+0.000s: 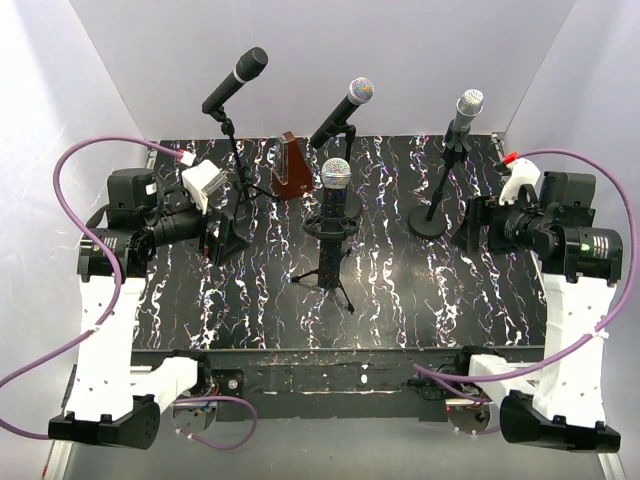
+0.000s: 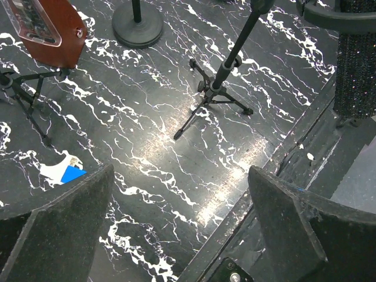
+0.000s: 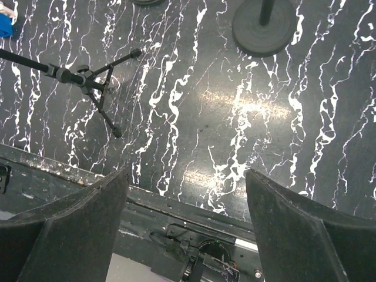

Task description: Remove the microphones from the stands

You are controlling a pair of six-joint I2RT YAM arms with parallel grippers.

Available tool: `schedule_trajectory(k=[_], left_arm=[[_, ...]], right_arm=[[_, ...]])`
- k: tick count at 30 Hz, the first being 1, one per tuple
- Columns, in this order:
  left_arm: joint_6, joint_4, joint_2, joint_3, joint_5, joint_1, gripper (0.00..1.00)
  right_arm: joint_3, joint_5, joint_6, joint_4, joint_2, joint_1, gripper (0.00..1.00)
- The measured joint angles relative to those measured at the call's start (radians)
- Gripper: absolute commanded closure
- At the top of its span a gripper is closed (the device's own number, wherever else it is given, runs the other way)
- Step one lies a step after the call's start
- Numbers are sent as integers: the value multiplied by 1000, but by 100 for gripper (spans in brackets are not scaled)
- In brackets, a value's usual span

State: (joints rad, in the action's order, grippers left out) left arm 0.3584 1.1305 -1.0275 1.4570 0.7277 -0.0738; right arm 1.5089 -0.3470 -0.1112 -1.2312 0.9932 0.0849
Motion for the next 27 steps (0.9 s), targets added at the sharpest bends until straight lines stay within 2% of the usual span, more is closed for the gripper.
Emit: schedule_trajectory(k=[3, 7, 13, 15, 20, 27], left_arm=[[12, -1, -3, 0, 3, 0, 2], [20, 3, -24, -3, 19, 0, 2], [27, 11, -48, -24, -8, 0, 2], [39, 11, -54, -21, -17, 0, 2], [65, 14, -104, 48, -19, 0, 2], [76, 26, -152, 108, -9, 0, 2]], right_arm=[[6, -52, -28, -13, 27, 0, 11], [24, -243, -160, -40, 43, -11, 7], [92, -358, -217, -27, 50, -240, 4], [157, -392, -203, -18, 89, -295, 4], [290, -468, -96, 55, 206, -346, 4], [375, -521, 53, 156, 323, -432, 4]])
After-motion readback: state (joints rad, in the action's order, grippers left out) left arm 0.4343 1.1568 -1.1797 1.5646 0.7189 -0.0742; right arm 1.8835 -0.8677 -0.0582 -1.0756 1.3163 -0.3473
